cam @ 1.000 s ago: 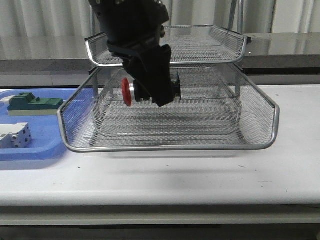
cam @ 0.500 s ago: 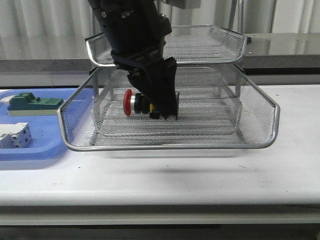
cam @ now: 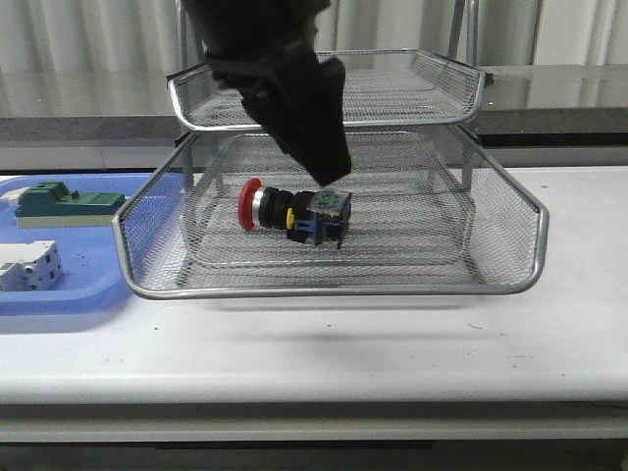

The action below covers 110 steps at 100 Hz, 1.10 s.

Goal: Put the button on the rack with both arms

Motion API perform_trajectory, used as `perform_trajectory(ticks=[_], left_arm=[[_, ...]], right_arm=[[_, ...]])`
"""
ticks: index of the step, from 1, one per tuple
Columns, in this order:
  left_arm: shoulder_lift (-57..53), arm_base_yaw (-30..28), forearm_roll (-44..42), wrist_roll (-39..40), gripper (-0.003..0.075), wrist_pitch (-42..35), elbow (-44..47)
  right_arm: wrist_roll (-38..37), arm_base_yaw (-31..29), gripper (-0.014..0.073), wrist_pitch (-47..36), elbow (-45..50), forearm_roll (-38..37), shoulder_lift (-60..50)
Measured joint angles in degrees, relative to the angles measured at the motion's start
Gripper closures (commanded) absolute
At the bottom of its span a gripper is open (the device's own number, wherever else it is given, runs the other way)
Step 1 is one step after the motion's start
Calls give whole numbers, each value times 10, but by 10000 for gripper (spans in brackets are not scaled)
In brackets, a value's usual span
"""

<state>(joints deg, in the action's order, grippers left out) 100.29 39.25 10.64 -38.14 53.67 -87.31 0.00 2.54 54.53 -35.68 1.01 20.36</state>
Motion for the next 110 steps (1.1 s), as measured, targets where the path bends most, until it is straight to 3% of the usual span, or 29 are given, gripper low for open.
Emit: perform_trajectory(ticks=[28,48,66,89,110], left_arm=[[-84,-48,-12,61,260,31,0],[-135,-136,-24,88,260,81,15],[-210,-239,-26,107,260,82,90],[-375,-337,-21,137,260,-15,256],[-561,-361,13,148,260,-132,423]], right_arm=[[0,0,664,0,0,0,0],[0,0,664,0,0,0,0],[0,0,664,0,0,0,0],[0,0,664,0,0,0,0],[0,0,664,0,0,0,0]])
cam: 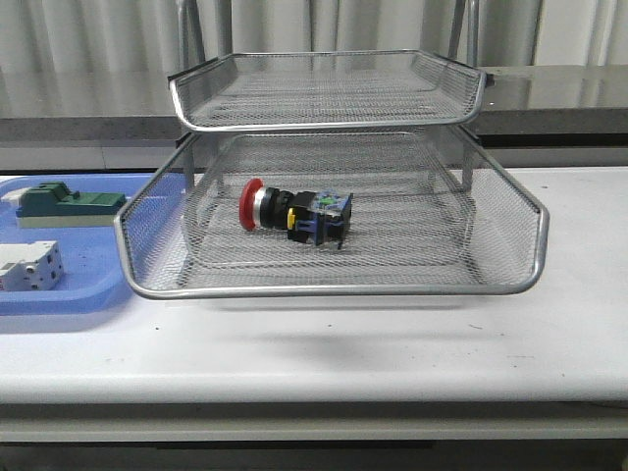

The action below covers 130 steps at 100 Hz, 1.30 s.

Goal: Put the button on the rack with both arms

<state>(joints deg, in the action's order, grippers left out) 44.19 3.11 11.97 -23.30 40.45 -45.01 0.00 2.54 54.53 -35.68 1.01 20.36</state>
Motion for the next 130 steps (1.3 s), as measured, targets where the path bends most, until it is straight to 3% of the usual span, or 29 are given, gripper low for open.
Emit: perform_trajectory(ticks=[42,61,77,87,112,130], left_arm=[[-299,-1,71,1,260,-205,260],[-348,-1,77,2,260,-287,315],[-350,-1,78,2,269,-308,319],[-350,-1,78,2,350,-311,319],[-350,-1,78,2,740,-312,319],[-350,-1,78,2,740,-312,319]], right_arm=[[0,0,664,0,0,0,0],[0,0,664,0,0,0,0],[0,0,664,0,0,0,0],[0,0,664,0,0,0,0],[0,0,664,0,0,0,0],[0,0,664,0,0,0,0]])
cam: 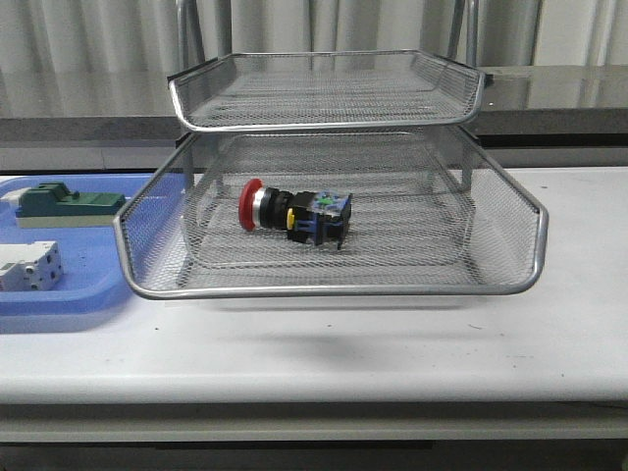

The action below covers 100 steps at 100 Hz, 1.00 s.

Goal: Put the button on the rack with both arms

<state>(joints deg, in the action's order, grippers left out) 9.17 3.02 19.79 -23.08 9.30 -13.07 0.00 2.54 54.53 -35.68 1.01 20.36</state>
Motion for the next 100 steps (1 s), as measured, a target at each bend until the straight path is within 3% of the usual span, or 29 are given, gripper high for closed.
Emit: perform_trajectory(ticks=[36,56,73,100], left_arm=[[0,0,0,0,740,0,0],[0,0,0,1,740,0,0],[0,0,0,1,740,0,0],[0,0,0,1,740,0,0]], right_arm=[[0,0,664,-5,0,1,0],[9,0,664,-75,0,4,14],[89,0,663,-113,-1,54,79],[321,0,663,-123,-2,260,247]])
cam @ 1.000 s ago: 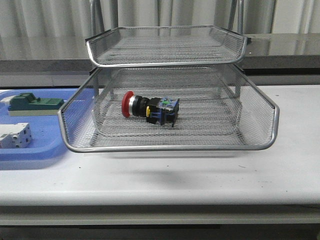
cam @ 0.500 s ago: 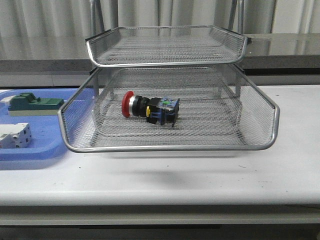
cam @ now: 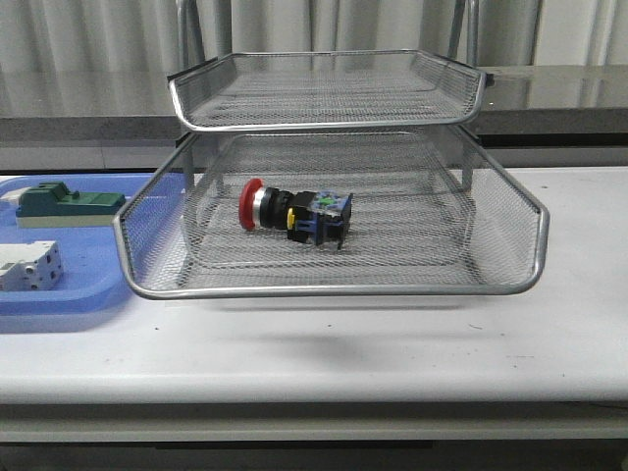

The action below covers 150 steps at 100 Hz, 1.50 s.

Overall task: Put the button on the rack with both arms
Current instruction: 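Push the middle tray back into the rack with the right gripper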

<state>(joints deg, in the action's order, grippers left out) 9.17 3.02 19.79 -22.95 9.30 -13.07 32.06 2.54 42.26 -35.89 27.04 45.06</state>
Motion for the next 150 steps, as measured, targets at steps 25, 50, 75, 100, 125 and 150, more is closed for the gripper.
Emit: perform_trajectory(ticks=[25,50,75,100,125,150], left_arm=[[0,0,0,0,740,0,0],[0,0,0,0,740,0,0],[0,0,0,0,740,0,0],[0,0,0,0,740,0,0],[0,0,0,0,740,0,0],[0,0,0,0,740,0,0]], right_arm=[[204,0,663,48,-63,158,160],[271,67,663,81,-142,179,280],[283,179,663,78,-193,161,360],[285,244,663,71,-199,141,413],[285,285,663,60,-199,112,446],[285,305,663,19,-199,76,484]])
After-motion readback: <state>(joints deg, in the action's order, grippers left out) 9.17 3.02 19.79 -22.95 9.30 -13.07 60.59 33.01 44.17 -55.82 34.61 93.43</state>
